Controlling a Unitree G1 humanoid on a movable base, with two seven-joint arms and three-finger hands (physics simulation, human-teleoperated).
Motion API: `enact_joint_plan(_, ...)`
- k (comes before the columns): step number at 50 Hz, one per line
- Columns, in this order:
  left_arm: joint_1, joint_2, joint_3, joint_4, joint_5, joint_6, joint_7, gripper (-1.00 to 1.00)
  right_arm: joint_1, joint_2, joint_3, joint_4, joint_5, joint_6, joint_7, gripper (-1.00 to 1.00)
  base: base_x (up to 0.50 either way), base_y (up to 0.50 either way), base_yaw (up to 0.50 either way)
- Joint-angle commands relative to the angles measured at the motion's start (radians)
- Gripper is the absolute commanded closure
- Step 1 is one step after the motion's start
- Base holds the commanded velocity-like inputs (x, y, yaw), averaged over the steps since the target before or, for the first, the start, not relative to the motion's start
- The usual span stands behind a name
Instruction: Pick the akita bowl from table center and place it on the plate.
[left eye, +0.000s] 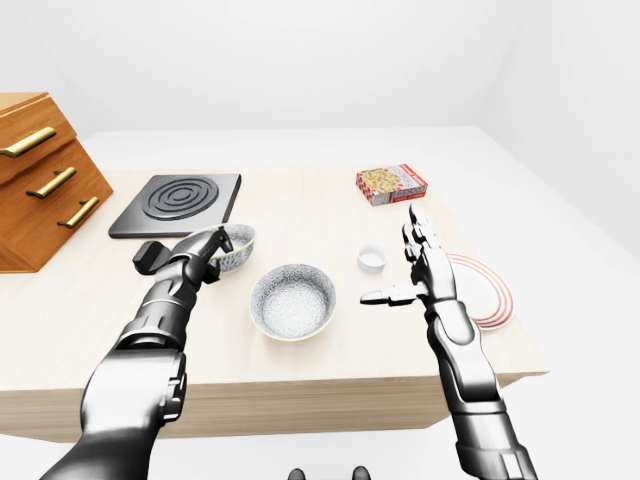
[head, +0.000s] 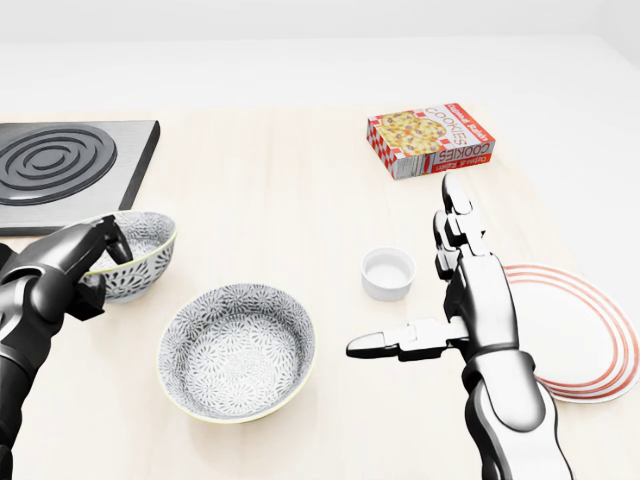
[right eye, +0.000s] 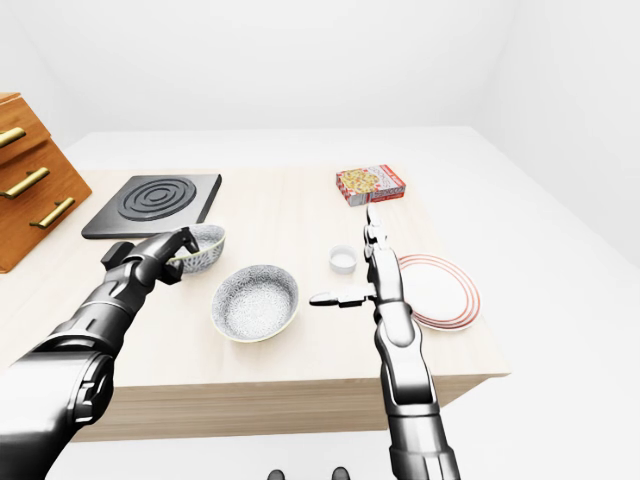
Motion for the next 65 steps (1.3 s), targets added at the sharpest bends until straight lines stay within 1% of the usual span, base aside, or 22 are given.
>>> enact_joint_plan(1, 0.016, 0.006, -0.029, 0.02, 0.037, 0.0, 0.018, 1.0, -0.018, -0.001, 0.001, 0.001, 0.0, 0.0, -0.001, -1.0, 0.0, 0.0, 0.0)
enact_joint_plan(4, 0.018, 0.008, -0.029, 0.02, 0.04, 0.0, 0.042, 1.0, -0.016, -0.002, 0.002, -0.005, 0.0, 0.0, 0.001, -1.0, 0.0, 0.0, 0.0)
enact_joint_plan(5, -0.005, 0.006, -0.02, -0.036, 0.024, 0.0, -0.001, 1.0, -0.016, -0.002, 0.002, -0.007, -0.001, 0.0, 0.001, -1.0, -0.01, 0.0, 0.0)
enact_joint_plan(6, -0.025, 0.008, -0.016, -0.117, 0.011, 0.0, -0.086, 1.0, -0.016, -0.002, 0.002, -0.008, -0.001, 0.0, 0.002, -1.0, 0.0, 0.0, 0.0)
enact_joint_plan(7, -0.031, 0.012, -0.022, -0.151, 0.016, 0.0, -0.136, 1.0, -0.015, -0.002, 0.001, -0.01, -0.001, 0.0, 0.002, -1.0, 0.0, 0.0, 0.0)
enact_joint_plan(9, -0.026, 0.018, -0.011, -0.201, 0.009, 0.0, -0.16, 1.0, -0.012, -0.003, 0.0, -0.016, 0.0, 0.0, 0.003, -1.0, 0.0, 0.0, 0.0)
enact_joint_plan(13, 0.035, 0.023, 0.019, -0.393, -0.008, 0.0, -0.234, 1.0, -0.011, -0.001, 0.001, -0.014, -0.002, 0.0, 0.001, -1.0, 0.0, 0.0, 0.0)
enact_joint_plan(16, 0.044, 0.024, 0.041, -0.473, -0.023, 0.0, -0.271, 1.0, -0.02, -0.002, 0.001, -0.014, -0.002, 0.0, 0.002, -1.0, 0.0, 0.0, 0.0)
enact_joint_plan(21, 0.019, 0.031, 0.051, -0.509, -0.042, 0.0, -0.296, 1.0, -0.018, -0.004, -0.002, -0.037, 0.0, 0.0, 0.0, -1.0, 0.0, 0.0, 0.0)
enact_joint_plan(23, -0.014, 0.042, 0.053, -0.507, -0.04, 0.0, -0.289, 1.0, 0.007, 0.001, 0.003, -0.029, -0.002, 0.0, 0.001, -1.0, 0.0, 0.0, 0.0)
enact_joint_plan(26, -0.028, 0.049, 0.06, -0.53, -0.051, 0.0, -0.296, 1.0, 0.004, 0.0, -0.002, -0.037, 0.001, 0.0, 0.0, -1.0, 0.0, 0.0, 0.0)
enact_joint_plan(30, -0.051, 0.06, 0.068, -0.534, -0.061, 0.0, -0.279, 1.0, 0.007, -0.002, -0.004, -0.034, 0.002, 0.0, 0.0, -1.0, 0.0, 0.0, 0.0)
enact_joint_plan(35, -0.031, 0.059, 0.075, -0.614, -0.084, 0.0, -0.305, 1.0, 0.008, -0.002, -0.003, -0.03, 0.002, 0.0, 0.001, -1.0, 0.0, 0.0, 0.0)
enact_joint_plan(40, 0.037, 0.031, 0.08, -0.751, -0.096, 0.0, -0.349, 1.0, 0.013, -0.003, -0.002, -0.04, 0.0, 0.0, 0.005, -1.0, 0.0, 0.0, 0.0)
enact_joint_plan(44, 0.086, 0.007, 0.08, -0.829, -0.097, 0.004, -0.366, 1.0, 0.003, -0.005, 0.0, -0.04, -0.007, 0.0, 0.007, -1.0, 0.0, 0.0, 0.0)
enact_joint_plan(49, 0.152, -0.034, 0.074, -0.939, -0.095, 0.019, -0.4, 1.0, -0.014, -0.013, -0.002, -0.045, -0.022, 0.0, 0.013, -1.0, 0.0, 0.0, 0.0)
enact_joint_plan(50, 0.17, -0.047, 0.072, -0.976, -0.094, 0.026, -0.411, 1.0, -0.028, -0.024, -0.001, -0.041, -0.039, 0.0, 0.016, -1.0, 0.0, 0.0, 0.0)
enact_joint_plan(54, 0.204, -0.073, 0.067, -1.036, -0.09, 0.034, -0.431, 1.0, -0.085, -0.06, -0.01, -0.048, -0.082, 0.0, 0.055, -1.0, 0.0, 0.0, 0.0)
enact_joint_plan(58, 0.215, -0.088, 0.062, -1.051, -0.089, 0.024, -0.434, 1.0, -0.174, -0.092, -0.021, -0.028, -0.126, 0.0, 0.113, -1.0, 0.0, 0.0, 0.0)
enact_joint_plan(59, 0.228, -0.099, 0.057, -1.067, -0.089, 0.022, -0.437, 1.0, -0.218, -0.11, -0.021, 0.007, -0.156, 0.0, 0.118, -1.0, 0.0, 0.0, 0.0)
enact_joint_plan(61, 0.238, -0.108, 0.054, -1.077, -0.086, 0.021, -0.44, 1.0, -0.248, -0.12, -0.024, 0.031, -0.182, 0.0, 0.141, -1.0, 0.0, 0.0, 0.0)
enact_joint_plan(65, 0.243, -0.12, 0.048, -1.071, -0.086, 0.006, -0.434, 1.0, -0.303, -0.155, -0.024, 0.051, -0.243, 0.0, 0.215, -1.0, 0.0, 0.0, 0.0)
